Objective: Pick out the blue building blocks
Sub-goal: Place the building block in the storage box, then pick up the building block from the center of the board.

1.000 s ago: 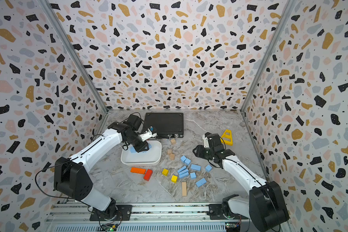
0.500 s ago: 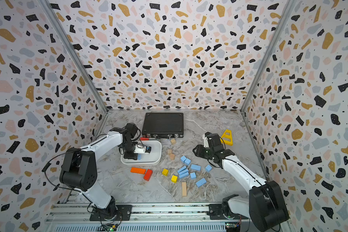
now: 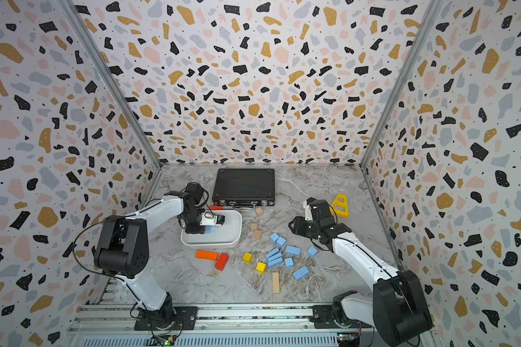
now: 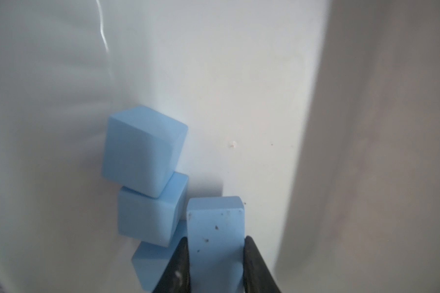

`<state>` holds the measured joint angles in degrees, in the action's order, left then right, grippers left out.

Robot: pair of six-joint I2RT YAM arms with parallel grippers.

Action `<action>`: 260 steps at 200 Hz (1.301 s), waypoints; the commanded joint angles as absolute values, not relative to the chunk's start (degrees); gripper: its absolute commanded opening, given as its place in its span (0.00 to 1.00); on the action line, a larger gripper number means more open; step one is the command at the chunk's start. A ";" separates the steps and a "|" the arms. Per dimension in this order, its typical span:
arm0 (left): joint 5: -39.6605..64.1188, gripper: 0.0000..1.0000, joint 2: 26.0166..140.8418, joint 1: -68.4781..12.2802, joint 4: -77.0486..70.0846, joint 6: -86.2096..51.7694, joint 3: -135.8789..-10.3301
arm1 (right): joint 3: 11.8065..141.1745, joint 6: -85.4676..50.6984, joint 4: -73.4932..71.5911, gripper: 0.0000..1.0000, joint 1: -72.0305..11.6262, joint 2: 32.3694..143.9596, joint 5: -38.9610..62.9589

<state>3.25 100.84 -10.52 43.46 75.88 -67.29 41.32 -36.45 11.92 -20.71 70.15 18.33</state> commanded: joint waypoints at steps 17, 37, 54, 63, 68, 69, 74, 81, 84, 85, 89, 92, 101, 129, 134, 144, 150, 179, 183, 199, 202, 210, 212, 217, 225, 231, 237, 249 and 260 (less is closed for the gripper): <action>2.77 0.30 101.56 -9.93 44.21 76.89 -67.48 | 41.31 -37.09 11.47 0.48 -21.01 69.80 17.65; 3.07 0.36 101.17 -9.93 44.65 76.75 -67.76 | 41.39 -37.00 11.51 0.48 -21.01 69.78 17.64; 2.99 0.40 101.01 -9.84 45.04 76.77 -68.01 | 41.44 -36.91 11.53 0.48 -21.01 69.89 17.65; 2.93 0.43 100.90 -9.84 45.36 76.75 -68.24 | 41.56 -37.00 11.40 0.48 -21.01 70.03 17.71; 2.75 0.45 100.90 -9.84 45.56 76.72 -68.45 | 41.65 -37.00 11.43 0.48 -21.01 70.11 17.79; 2.69 0.46 100.90 -9.84 45.59 76.73 -68.46 | 41.61 -37.00 11.43 0.48 -21.01 70.13 17.81; 2.57 0.47 100.91 -9.84 45.64 76.54 -68.58 | 41.66 -37.00 11.47 0.48 -21.01 70.20 17.98; 2.51 0.48 100.85 -9.84 45.92 76.54 -68.80 | 41.80 -37.00 11.50 0.48 -21.01 70.35 18.19; 2.40 0.48 100.82 -9.80 46.04 76.42 -68.88 | 41.93 -37.00 11.58 0.48 -21.01 70.44 18.38; 2.39 0.48 100.81 -9.78 46.09 76.44 -68.94 | 41.97 -37.00 11.63 0.48 -21.01 70.42 18.42; 2.37 0.48 100.73 -9.84 46.21 76.33 -69.06 | 42.10 -36.88 11.80 0.48 -21.01 70.60 18.52; 2.37 0.48 100.60 -9.84 46.30 76.22 -69.18 | 42.30 -36.77 11.97 0.48 -21.01 70.69 18.77; 2.58 0.48 100.23 -9.84 46.85 75.50 -69.81 | 42.91 -36.21 12.84 0.48 -21.01 71.09 19.00; 6.04 0.50 98.01 -9.75 51.35 68.88 -75.34 | 46.13 -32.14 18.88 0.48 -21.01 72.45 18.34; 6.82 0.50 97.41 -9.76 51.96 66.64 -76.67 | 46.80 -31.03 20.16 0.48 -21.01 72.72 18.05; 9.28 0.50 96.01 -9.76 52.58 60.65 -79.08 | 48.05 -28.98 22.87 0.48 -21.01 73.30 17.11; 11.02 0.51 95.15 -9.65 52.99 57.02 -80.20 | 48.80 -27.83 24.64 0.48 -21.01 73.73 16.43; 17.66 0.54 89.75 -9.68 50.50 36.92 -79.82 | 54.54 -23.15 36.42 0.48 -21.04 78.32 13.07; 18.24 0.54 88.96 -9.67 49.65 34.15 -79.06 | 55.35 -22.35 37.81 0.49 -21.09 79.00 13.16; 21.29 0.55 86.12 -9.71 46.40 24.66 -75.19 | 57.60 -19.15 41.76 0.49 -21.35 81.36 12.90; 21.79 0.55 85.60 -9.67 45.61 23.22 -74.29 | 57.96 -18.64 42.27 0.49 -21.43 81.64 12.88; 23.83 0.55 84.48 -9.70 43.47 19.60 -71.95 | 58.65 -17.13 43.00 0.49 -21.66 82.34 13.39; 24.31 0.54 84.22 -9.72 42.95 18.92 -71.47 | 58.83 -16.72 43.05 0.49 -21.76 82.50 13.65; 25.82 0.55 83.58 -9.68 41.81 17.37 -70.18 | 59.12 -15.67 43.03 0.49 -22.03 82.82 14.31; 27.04 0.55 82.72 -9.67 40.41 15.57 -68.40 | 59.53 -14.51 42.93 0.50 -22.62 83.40 14.07; 27.03 0.56 81.96 -9.66 38.78 12.98 -66.91 | 60.17 -13.42 43.38 0.50 -23.34 84.02 13.47; 27.40 0.57 81.08 -9.42 37.97 12.02 -65.49 | 61.03 -12.23 44.07 0.49 -23.98 84.89 12.92; 28.72 0.58 78.82 -8.94 39.02 14.26 -63.82 | 63.47 -9.67 46.31 0.50 -25.52 87.23 11.48; 27.16 0.59 76.47 -8.26 37.99 12.78 -61.93 | 65.83 -7.77 48.25 0.50 -27.04 89.40 9.95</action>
<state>24.51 81.30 -9.63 41.56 19.66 -64.60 60.80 -14.66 41.74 -24.45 86.72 13.17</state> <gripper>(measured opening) 0.583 0.496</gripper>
